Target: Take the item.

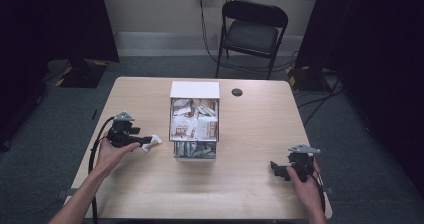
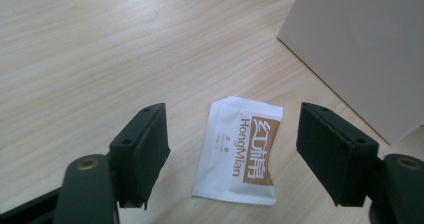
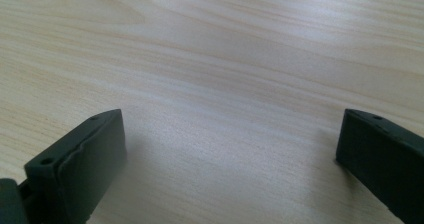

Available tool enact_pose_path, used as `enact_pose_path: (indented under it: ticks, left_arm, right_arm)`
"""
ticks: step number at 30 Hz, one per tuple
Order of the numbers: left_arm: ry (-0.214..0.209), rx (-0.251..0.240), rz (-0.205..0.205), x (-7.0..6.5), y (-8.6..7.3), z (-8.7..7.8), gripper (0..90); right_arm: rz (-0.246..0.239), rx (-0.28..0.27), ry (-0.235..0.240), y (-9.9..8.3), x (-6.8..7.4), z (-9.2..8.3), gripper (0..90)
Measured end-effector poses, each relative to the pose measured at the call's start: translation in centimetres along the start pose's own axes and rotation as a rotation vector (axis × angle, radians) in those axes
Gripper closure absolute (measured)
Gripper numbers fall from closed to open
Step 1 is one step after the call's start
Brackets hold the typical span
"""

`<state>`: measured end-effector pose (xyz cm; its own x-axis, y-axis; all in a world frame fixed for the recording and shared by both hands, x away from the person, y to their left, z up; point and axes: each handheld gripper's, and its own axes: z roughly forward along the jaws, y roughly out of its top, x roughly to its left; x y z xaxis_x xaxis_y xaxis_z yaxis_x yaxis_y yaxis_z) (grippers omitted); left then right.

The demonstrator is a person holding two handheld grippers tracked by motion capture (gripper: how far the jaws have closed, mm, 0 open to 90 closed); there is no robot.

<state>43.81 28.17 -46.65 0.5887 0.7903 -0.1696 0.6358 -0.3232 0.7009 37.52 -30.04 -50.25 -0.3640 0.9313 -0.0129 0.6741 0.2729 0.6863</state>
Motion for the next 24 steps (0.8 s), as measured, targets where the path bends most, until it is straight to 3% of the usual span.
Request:
enact_pose_path:
  ticks: [7,11,15,18,20,21,23,24]
  left_arm:
    - [0.036,-0.015,0.038,-0.3,-0.3,-2.3,27.4]
    - [0.062,-0.006,0.045,-0.2,-1.4,-3.7,27.6]
    - [0.066,0.003,0.020,0.1,-2.8,-4.5,26.4]
    - [0.038,0.002,0.013,0.5,-3.8,-5.0,22.9]
    - [0.041,-0.006,-0.006,0.7,-4.5,-5.2,22.7]
    - [0.050,-0.001,-0.021,0.8,-4.9,-5.1,22.7]
    - [0.081,0.058,-0.007,0.8,-5.2,-4.6,21.3]
    - [0.092,0.064,-0.007,0.8,-5.4,-4.5,20.3]
  right_arm:
    - [0.002,0.000,-0.002,0.0,0.0,0.0,0.0]
    - [0.005,0.001,-0.003,0.0,0.0,0.0,0.0]
    - [0.005,0.000,-0.003,0.0,0.0,0.0,0.0]
    - [0.005,0.000,-0.005,0.0,0.1,0.0,0.0]
    - [0.005,0.000,-0.005,0.0,0.1,0.0,0.0]
    - [0.006,0.000,-0.005,0.0,0.1,0.0,0.0]
    - [0.006,0.000,-0.005,0.0,0.1,0.0,0.0]
    - [0.006,0.000,-0.006,0.0,0.1,0.0,0.0]
